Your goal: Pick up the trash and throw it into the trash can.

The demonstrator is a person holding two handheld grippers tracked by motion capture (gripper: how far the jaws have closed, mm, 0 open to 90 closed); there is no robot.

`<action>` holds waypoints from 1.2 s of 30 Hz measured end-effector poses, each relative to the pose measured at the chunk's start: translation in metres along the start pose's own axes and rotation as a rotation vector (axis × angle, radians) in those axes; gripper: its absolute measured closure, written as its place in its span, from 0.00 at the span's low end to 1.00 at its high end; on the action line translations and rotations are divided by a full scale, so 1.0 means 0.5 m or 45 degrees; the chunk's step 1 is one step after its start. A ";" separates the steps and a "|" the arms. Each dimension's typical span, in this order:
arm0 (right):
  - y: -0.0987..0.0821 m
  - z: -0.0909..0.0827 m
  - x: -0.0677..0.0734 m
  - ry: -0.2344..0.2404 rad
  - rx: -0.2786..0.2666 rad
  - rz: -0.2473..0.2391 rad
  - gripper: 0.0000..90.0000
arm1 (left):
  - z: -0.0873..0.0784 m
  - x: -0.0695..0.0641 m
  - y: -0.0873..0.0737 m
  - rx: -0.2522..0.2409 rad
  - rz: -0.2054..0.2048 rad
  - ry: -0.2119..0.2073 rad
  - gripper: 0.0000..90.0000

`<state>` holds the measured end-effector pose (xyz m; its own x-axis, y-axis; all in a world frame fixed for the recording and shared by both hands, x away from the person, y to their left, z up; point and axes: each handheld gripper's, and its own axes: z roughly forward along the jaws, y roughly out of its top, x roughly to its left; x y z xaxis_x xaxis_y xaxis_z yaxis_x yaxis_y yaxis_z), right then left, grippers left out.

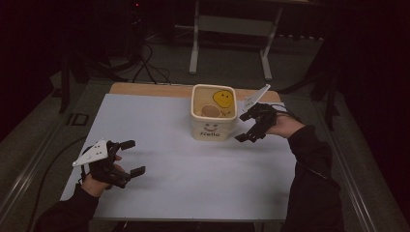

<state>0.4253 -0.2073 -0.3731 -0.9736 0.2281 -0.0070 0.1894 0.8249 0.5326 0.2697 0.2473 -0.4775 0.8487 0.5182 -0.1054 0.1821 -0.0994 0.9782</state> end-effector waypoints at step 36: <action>-0.106 0.091 0.070 0.048 -0.165 0.095 0.14 | 0.000 0.001 0.000 0.000 -0.002 -0.001 0.01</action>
<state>0.3868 -0.2193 -0.4400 -0.9619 0.2651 0.0670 0.2461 0.7322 0.6351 0.2701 0.2474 -0.4776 0.8490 0.5175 -0.1068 0.1832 -0.0987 0.9781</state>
